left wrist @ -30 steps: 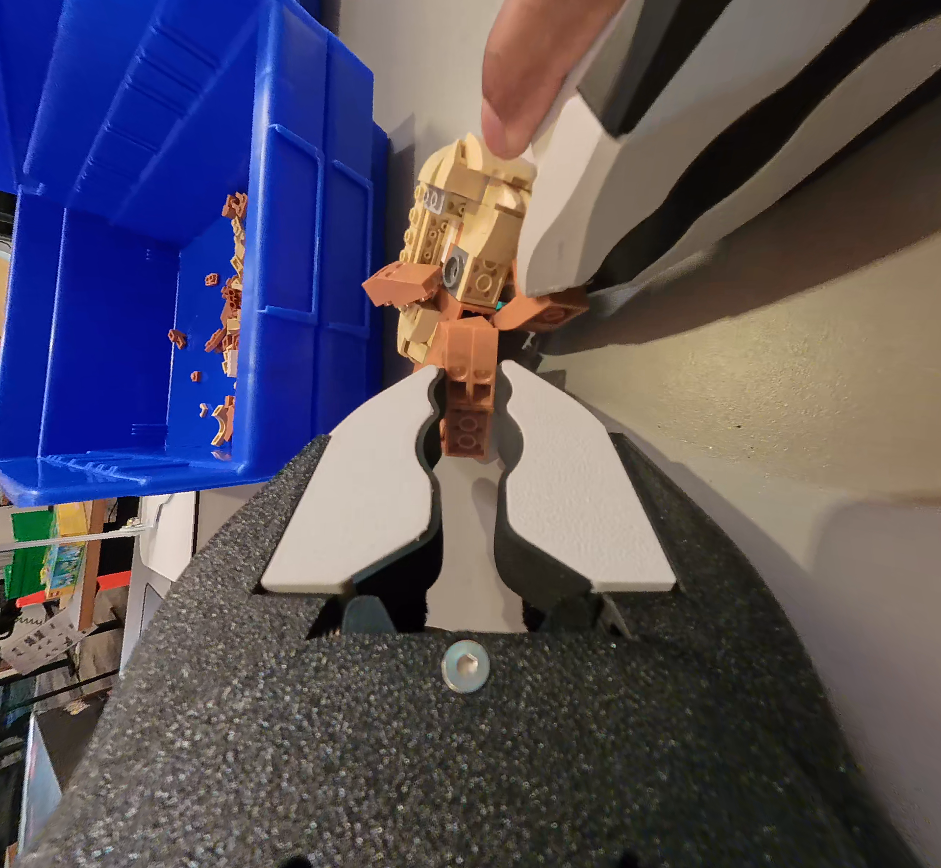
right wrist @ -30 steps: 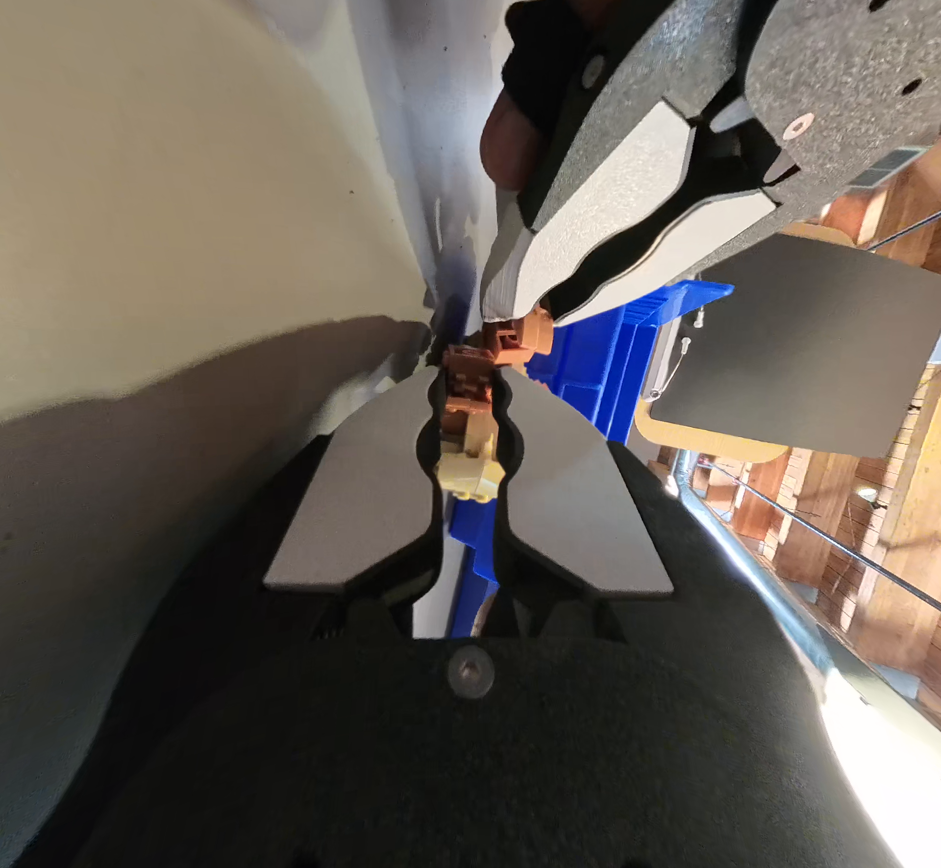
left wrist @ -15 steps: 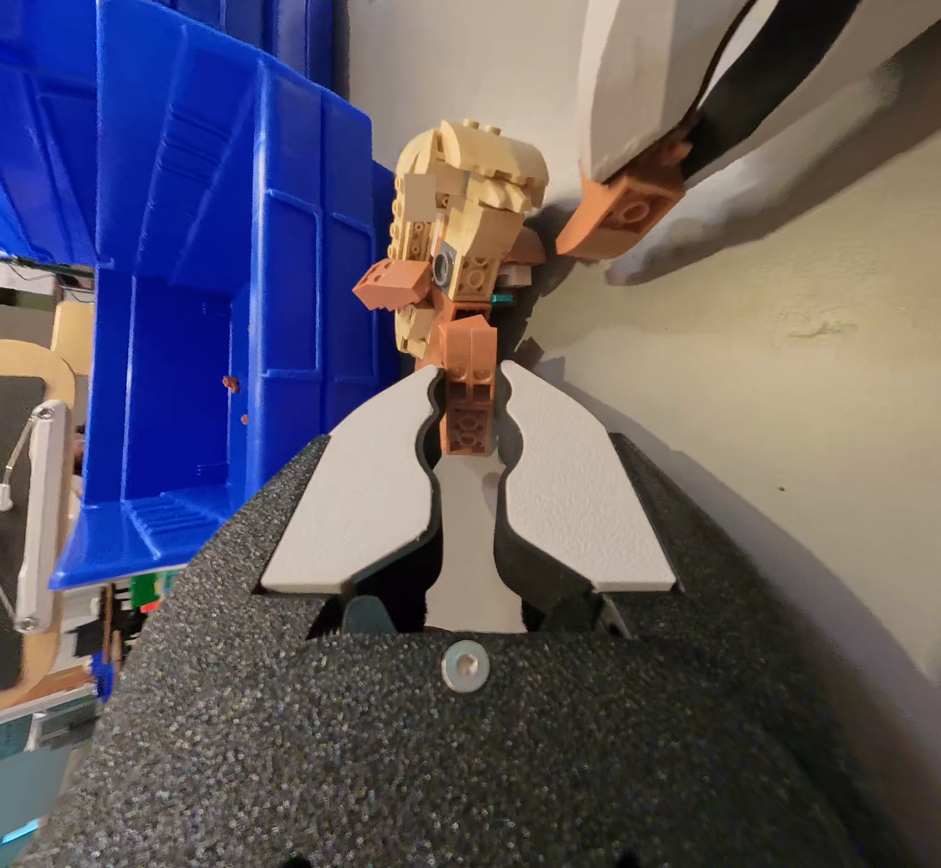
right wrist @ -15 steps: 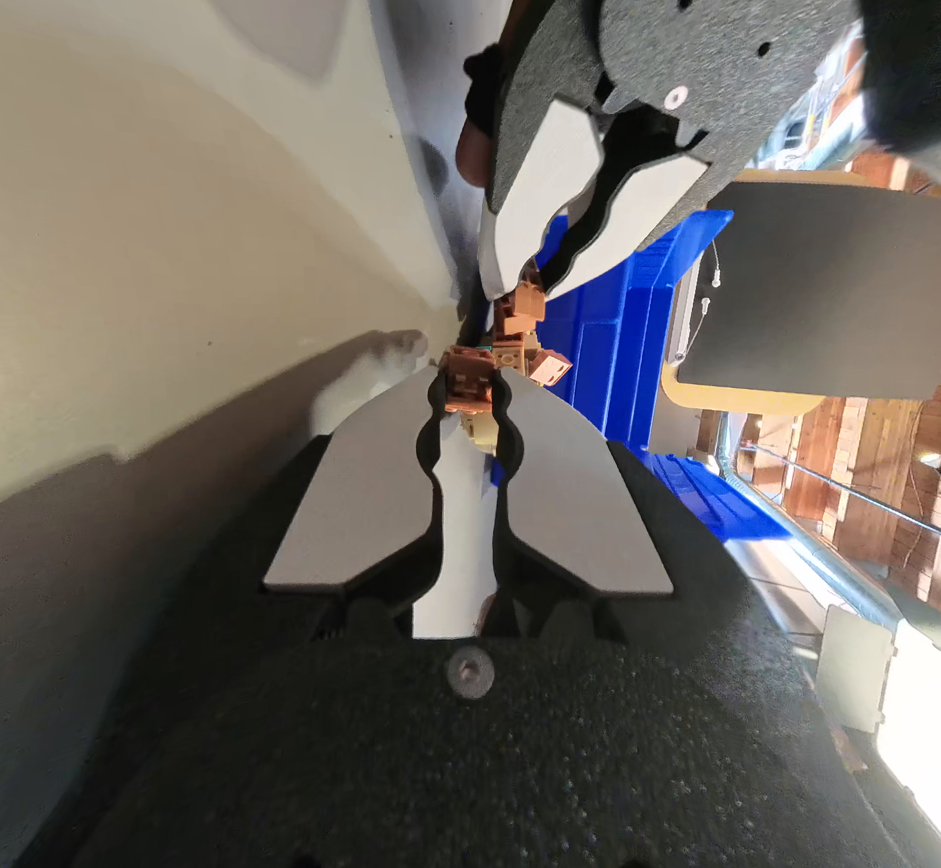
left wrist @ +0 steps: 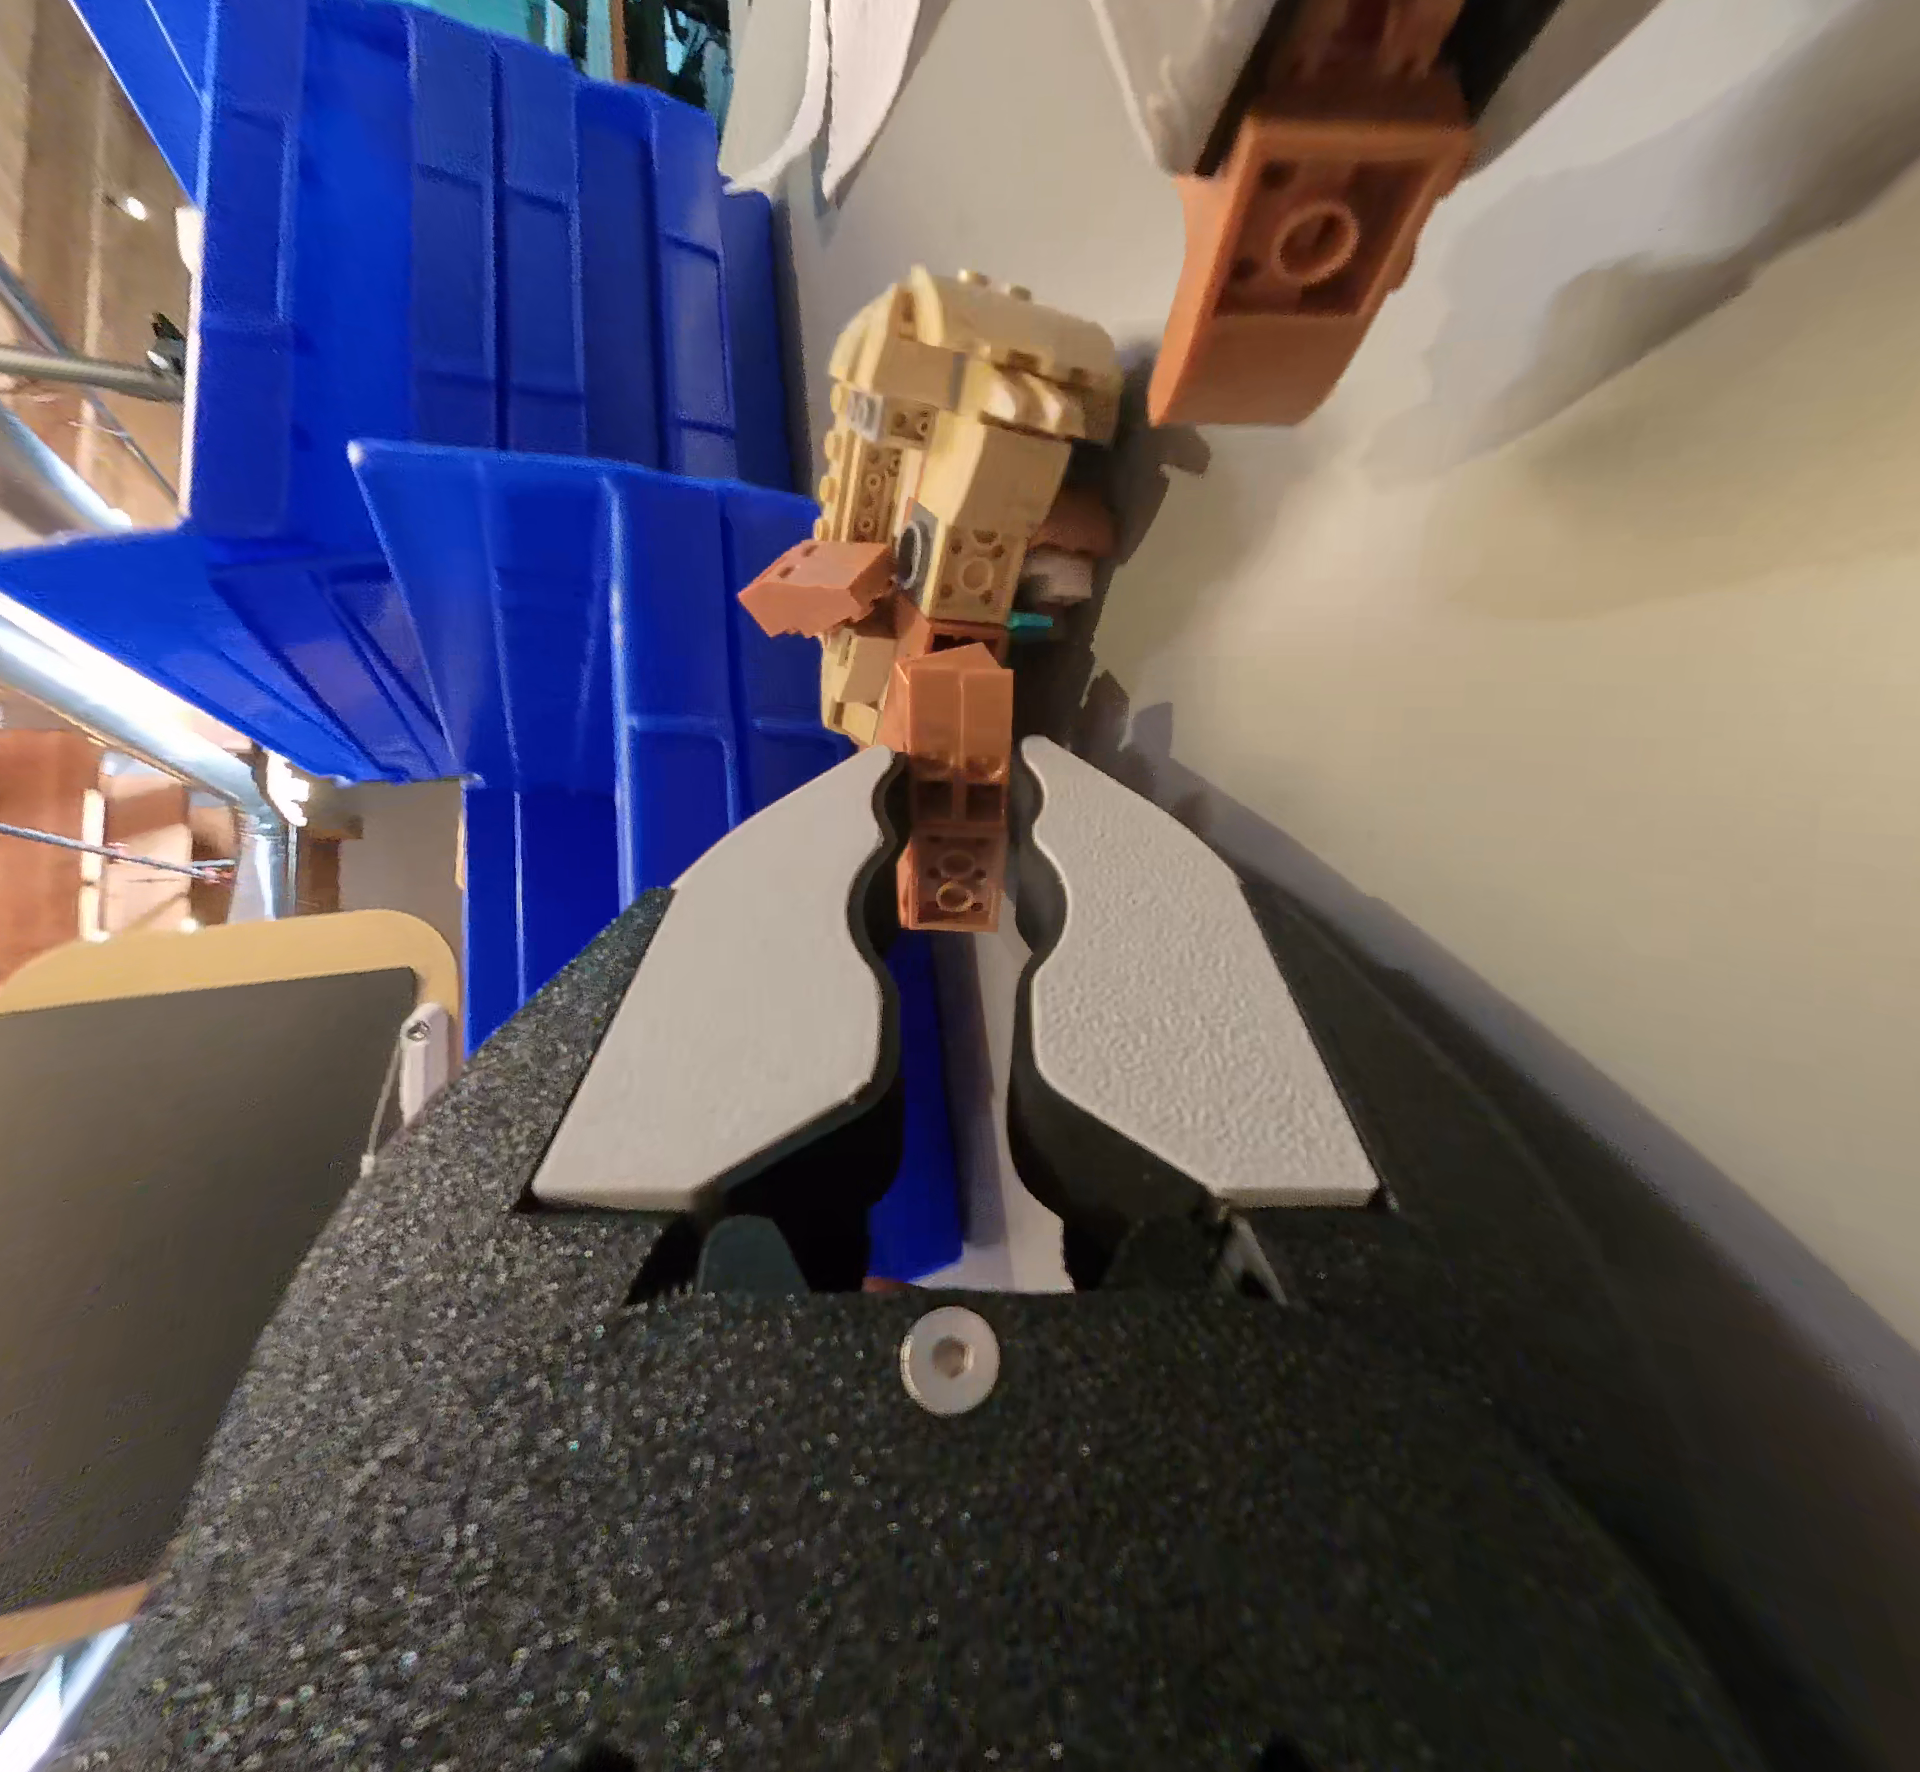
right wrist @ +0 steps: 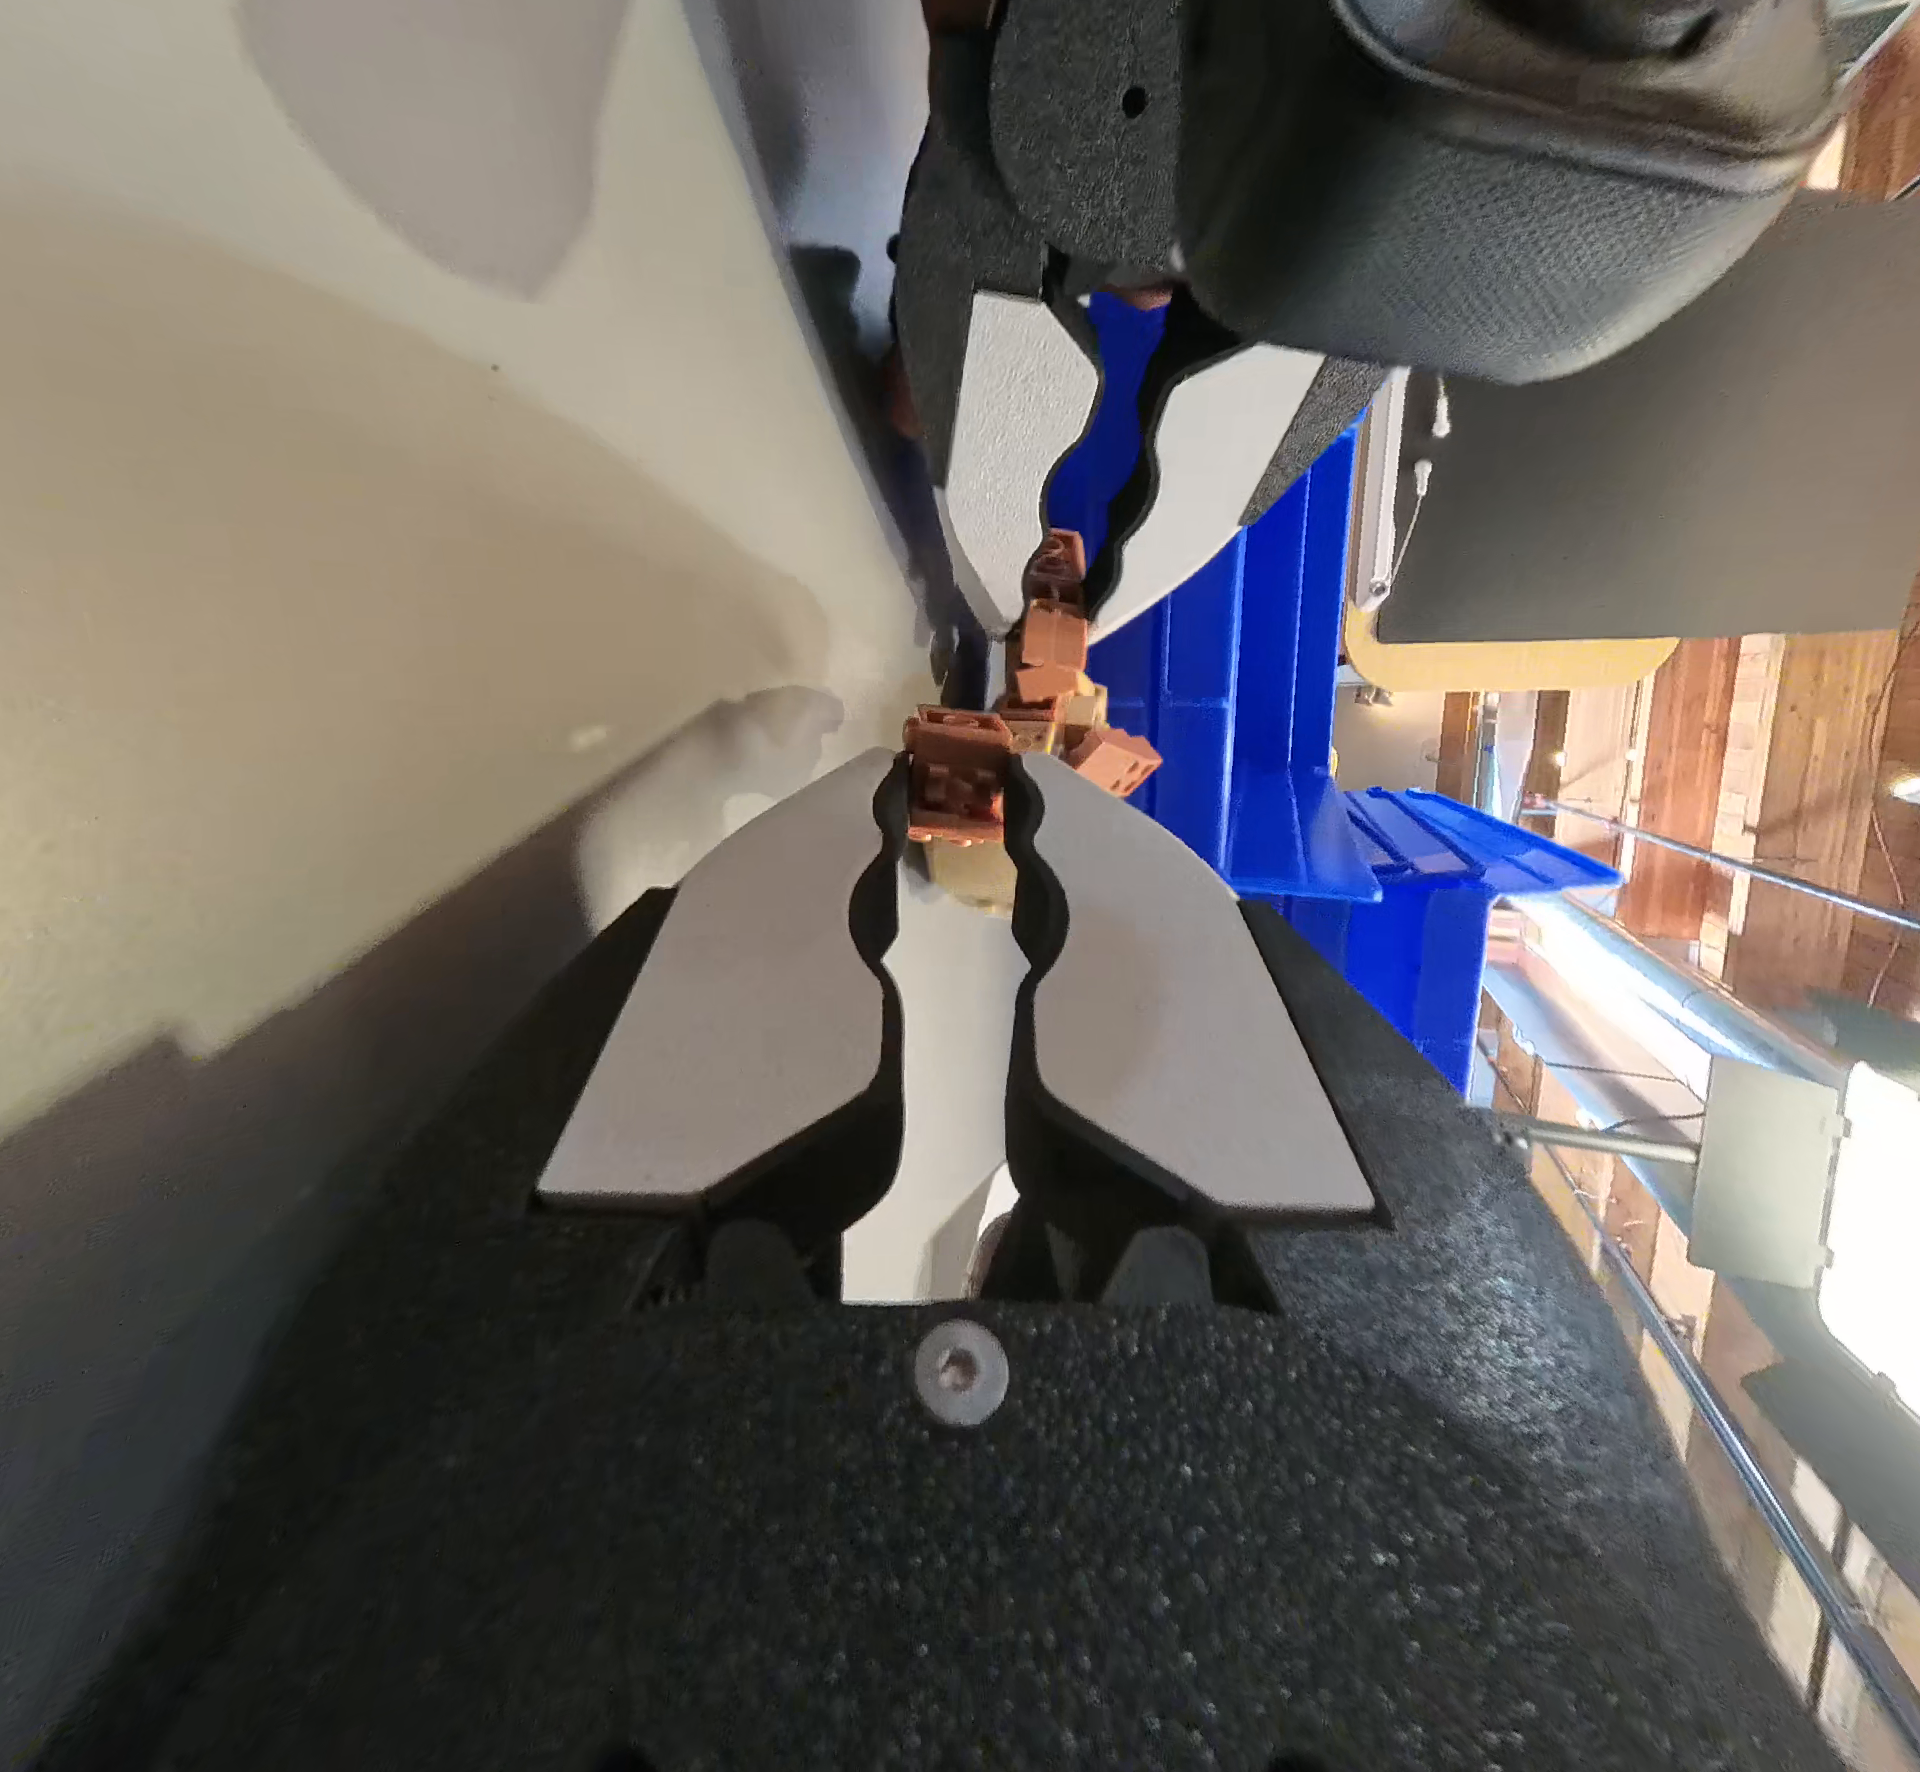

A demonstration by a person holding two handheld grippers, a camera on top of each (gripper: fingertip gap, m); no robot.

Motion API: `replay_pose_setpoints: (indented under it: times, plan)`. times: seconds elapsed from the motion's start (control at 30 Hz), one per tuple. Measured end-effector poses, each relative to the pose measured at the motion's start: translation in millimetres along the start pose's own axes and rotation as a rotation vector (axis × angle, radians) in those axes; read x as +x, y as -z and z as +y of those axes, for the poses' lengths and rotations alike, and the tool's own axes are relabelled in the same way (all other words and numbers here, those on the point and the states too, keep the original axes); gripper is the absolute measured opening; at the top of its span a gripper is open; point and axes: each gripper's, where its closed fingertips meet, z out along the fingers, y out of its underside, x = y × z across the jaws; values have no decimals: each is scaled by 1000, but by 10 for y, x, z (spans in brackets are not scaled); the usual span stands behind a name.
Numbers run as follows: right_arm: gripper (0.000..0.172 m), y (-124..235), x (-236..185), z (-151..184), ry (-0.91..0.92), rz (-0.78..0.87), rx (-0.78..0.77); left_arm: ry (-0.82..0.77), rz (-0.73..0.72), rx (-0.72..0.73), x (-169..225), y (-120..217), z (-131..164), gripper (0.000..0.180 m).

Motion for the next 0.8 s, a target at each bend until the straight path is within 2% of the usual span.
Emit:
replay_pose_setpoints:
  times: [0.3, 0.57, 0.8]
  plan:
    - [17, 179, 8, 279, -33, 7, -52, -36, 17, 18, -21, -332, -352, 18]
    - [17, 235, 2, 381, -42, 3, -70, -2, 116, -28, 5, -403, -272, 27]
    - [17, 256, 22, 418, -50, 6, -82, 162, 239, 46, 32, -260, -236, 34]
